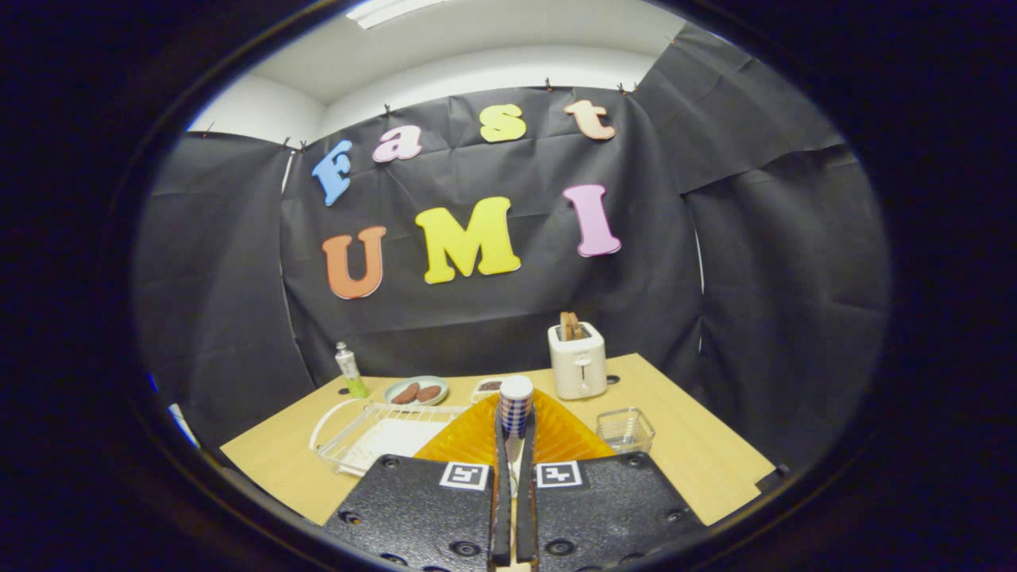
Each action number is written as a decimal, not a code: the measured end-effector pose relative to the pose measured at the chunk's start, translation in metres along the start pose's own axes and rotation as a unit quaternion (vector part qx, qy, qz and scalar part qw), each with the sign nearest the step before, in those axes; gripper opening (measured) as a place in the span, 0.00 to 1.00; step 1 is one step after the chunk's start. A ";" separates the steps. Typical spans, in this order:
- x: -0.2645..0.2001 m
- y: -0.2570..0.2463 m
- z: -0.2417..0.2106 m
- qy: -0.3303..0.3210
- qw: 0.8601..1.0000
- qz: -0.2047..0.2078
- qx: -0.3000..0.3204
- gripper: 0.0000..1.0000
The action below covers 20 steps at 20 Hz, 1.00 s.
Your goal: Take the plate from the dish rack, then take the spoon from the basket and place it into the plate.
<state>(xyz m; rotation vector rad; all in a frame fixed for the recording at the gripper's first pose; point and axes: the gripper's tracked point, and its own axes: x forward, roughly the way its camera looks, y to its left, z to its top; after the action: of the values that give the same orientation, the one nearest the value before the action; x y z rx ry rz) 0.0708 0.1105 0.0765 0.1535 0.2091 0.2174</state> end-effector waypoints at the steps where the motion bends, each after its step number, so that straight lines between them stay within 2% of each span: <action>1: -0.003 0.011 -0.008 0.002 1.000 0.004 0.000 0.08; 11: 0.004 0.087 -0.097 0.065 0.997 0.028 -0.043 0.08; 15: 0.015 0.092 -0.124 0.092 0.994 0.026 -0.060 0.08; 20: 0.023 0.086 -0.135 0.106 0.993 0.024 -0.048 0.09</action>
<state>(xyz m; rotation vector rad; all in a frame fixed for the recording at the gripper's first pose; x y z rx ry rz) 0.0455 0.2165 -0.0437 0.0394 0.4049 0.2906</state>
